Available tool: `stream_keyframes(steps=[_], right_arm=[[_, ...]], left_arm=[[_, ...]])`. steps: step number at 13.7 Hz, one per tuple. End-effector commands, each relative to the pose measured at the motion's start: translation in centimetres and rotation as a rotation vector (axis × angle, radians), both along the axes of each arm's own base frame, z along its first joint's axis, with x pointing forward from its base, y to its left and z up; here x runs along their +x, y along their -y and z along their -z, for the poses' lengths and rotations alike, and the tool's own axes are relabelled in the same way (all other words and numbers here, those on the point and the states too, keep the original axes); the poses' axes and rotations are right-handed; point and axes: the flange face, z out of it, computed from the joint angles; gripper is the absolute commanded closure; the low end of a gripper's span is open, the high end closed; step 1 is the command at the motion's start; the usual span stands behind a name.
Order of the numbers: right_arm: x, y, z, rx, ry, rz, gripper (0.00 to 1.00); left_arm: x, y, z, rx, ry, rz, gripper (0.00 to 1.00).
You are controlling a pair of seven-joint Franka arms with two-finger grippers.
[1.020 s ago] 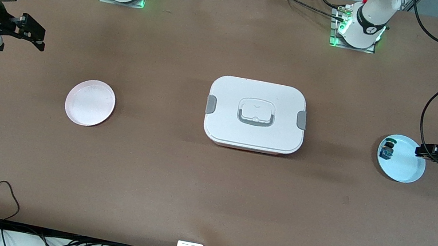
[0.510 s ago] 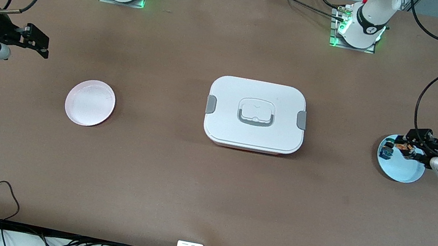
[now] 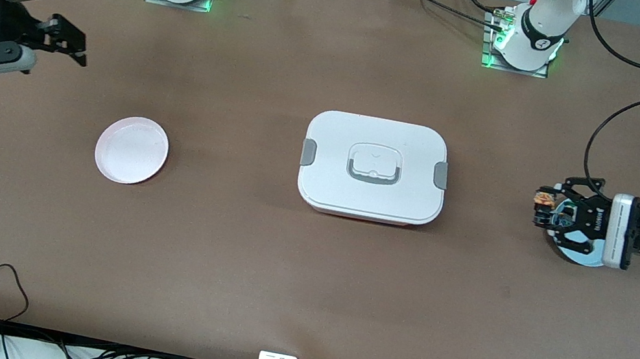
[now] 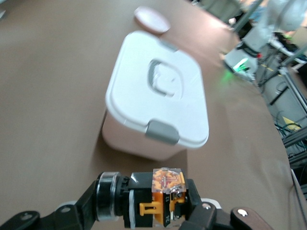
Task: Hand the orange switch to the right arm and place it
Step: 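Lift the switch with the left gripper while the right gripper reaches forward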
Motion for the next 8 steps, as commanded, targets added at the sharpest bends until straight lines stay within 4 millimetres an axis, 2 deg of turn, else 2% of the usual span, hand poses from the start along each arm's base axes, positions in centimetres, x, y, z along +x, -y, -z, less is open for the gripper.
stream_keyframes(steps=[1, 4, 6, 8], right_arm=[[-0.8, -1.6, -0.5, 0.222, -0.093, 0.035, 0.0], [-0.4, -3.7, 0.3, 0.451, -0.186, 0.145, 0.0], [0.0, -5.2, 1.6, 0.567, -0.225, 0.17, 0.0], [0.3, -6.1, 3.4, 0.688, -0.248, 0.211, 0.0]], left_arm=[[0.4, 3.1, 1.3, -0.228, 0.145, 0.105, 0.93], [1.3, 8.4, 1.1, -0.493, 0.299, 0.115, 0.93], [1.7, 11.9, -0.8, -0.641, 0.375, 0.082, 0.93], [2.3, 16.5, -2.6, -0.747, 0.504, 0.051, 0.93]])
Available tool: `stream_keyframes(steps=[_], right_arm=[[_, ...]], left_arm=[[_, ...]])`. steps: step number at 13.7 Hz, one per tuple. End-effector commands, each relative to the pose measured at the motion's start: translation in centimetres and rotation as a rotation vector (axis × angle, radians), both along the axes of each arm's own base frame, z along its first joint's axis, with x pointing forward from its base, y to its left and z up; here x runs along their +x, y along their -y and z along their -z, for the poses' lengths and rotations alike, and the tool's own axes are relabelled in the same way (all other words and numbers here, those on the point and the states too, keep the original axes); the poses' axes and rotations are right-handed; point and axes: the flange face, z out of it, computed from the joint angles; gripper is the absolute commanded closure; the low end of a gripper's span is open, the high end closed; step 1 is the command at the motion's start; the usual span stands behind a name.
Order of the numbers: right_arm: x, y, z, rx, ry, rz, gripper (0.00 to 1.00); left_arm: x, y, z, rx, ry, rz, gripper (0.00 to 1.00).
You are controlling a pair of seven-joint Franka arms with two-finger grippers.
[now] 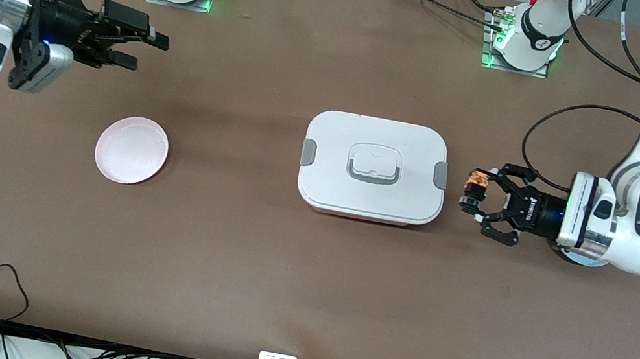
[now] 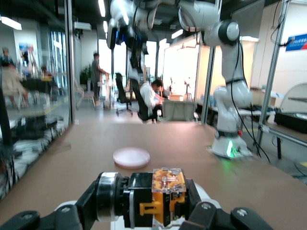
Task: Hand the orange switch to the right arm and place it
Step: 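Lift the switch with the left gripper while the right gripper reaches forward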
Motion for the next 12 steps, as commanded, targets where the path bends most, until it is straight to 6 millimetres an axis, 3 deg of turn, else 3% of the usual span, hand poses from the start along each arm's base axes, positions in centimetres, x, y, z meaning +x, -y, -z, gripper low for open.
stream_keyframes(steps=[1, 6, 7, 10, 12], right_arm=[[0.0, -1.1, 2.7, 0.159, -0.045, 0.071, 0.0], [-1.2, -5.7, 9.8, 0.485, -0.03, 0.14, 0.0], [-1.3, -6.1, 10.3, 0.535, -0.032, 0.165, 0.0], [-1.7, -7.2, 11.9, 0.655, -0.018, 0.196, 0.0], [-2.6, -7.3, 14.1, 0.743, 0.048, 0.2, 0.0]], left_arm=[[0.3, 5.7, -1.9, -0.141, 0.174, -0.068, 0.93], [-3.3, 18.9, -2.5, -0.117, 0.155, -0.108, 0.96], [-4.1, 21.1, -2.7, -0.132, 0.138, -0.113, 0.97], [-5.6, 25.0, -2.5, -0.156, 0.13, -0.172, 0.97], [-6.5, 27.2, -2.5, -0.178, 0.106, -0.212, 0.97]])
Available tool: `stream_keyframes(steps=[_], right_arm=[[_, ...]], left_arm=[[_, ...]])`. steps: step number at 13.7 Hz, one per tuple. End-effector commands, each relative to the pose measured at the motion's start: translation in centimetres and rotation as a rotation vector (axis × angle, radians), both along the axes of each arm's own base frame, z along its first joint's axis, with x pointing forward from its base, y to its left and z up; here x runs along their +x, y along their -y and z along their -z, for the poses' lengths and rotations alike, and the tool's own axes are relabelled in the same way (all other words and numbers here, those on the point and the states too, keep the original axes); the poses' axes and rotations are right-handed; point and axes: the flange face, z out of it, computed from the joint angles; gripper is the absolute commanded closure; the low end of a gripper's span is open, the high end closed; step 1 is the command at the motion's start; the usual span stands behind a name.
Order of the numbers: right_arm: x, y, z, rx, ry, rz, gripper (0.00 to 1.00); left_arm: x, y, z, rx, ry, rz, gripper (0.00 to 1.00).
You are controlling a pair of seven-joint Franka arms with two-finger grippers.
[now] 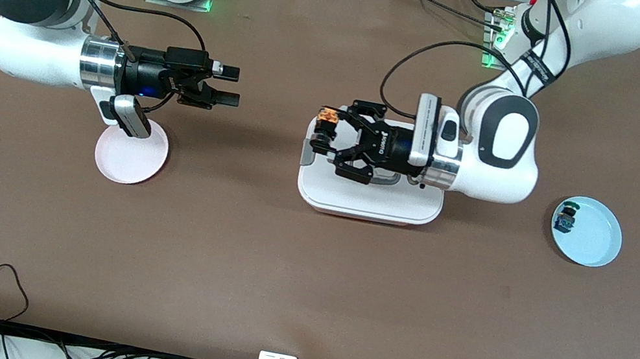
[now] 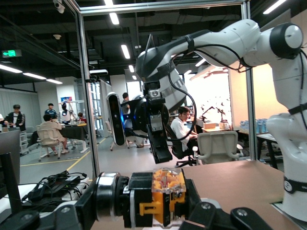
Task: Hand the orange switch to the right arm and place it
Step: 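Bring the switch toward the right gripper above the white box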
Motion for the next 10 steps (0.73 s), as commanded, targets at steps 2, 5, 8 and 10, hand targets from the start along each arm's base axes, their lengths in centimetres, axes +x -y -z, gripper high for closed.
stream_keyframes(steps=[2, 5, 8, 10], right_arm=[[-2.4, -0.5, 3.8, 0.125, 0.11, 0.064, 0.0], [-3.4, -2.3, 4.9, 0.16, 0.123, 0.086, 0.0], [-3.6, -4.5, 4.7, 0.173, 0.106, 0.137, 0.0], [-3.6, -5.7, 4.6, 0.182, 0.101, 0.151, 0.0]], left_arm=[[-1.0, 1.9, 0.1, -0.022, 0.02, -0.095, 0.97], [-1.7, 3.2, 0.1, -0.058, 0.01, -0.118, 0.97], [-1.8, 3.4, 0.1, -0.059, 0.01, -0.115, 0.97], [-1.9, 3.5, 0.1, -0.06, 0.007, -0.114, 0.97]])
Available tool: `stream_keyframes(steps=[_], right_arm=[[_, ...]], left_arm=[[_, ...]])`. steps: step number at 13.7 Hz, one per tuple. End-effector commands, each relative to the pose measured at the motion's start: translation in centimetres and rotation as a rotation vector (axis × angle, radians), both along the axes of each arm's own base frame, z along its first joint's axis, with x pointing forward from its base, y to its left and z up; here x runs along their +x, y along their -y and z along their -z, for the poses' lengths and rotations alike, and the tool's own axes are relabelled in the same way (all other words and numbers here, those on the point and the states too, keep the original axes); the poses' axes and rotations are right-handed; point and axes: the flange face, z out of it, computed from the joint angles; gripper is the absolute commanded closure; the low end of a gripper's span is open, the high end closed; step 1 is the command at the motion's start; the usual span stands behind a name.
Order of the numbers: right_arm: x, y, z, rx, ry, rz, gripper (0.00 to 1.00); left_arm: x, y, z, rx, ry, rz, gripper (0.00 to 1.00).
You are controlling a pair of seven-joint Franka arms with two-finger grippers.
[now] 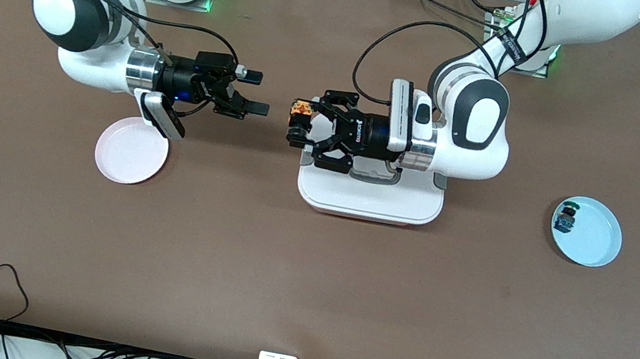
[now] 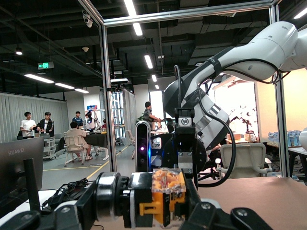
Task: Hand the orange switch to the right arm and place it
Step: 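Bring the switch toward the right gripper above the white box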
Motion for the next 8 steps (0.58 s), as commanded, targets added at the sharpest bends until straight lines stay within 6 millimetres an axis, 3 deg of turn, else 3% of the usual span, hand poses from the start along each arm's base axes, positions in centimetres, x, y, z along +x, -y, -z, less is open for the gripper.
stream_keyframes(steps=[1, 4, 8], right_arm=[[-0.1, -1.2, -0.4, 0.004, 0.01, 0.026, 0.0], [0.2, -2.5, -0.3, 0.004, -0.01, 0.054, 0.0], [1.2, -3.6, -1.8, -0.026, -0.039, 0.088, 0.01]], left_arm=[[-0.4, 0.3, -0.2, -0.009, 0.016, -0.02, 0.97], [-0.4, 0.4, -0.2, -0.01, 0.015, -0.019, 0.97], [-0.4, 0.4, -0.2, -0.011, 0.015, -0.017, 0.97]])
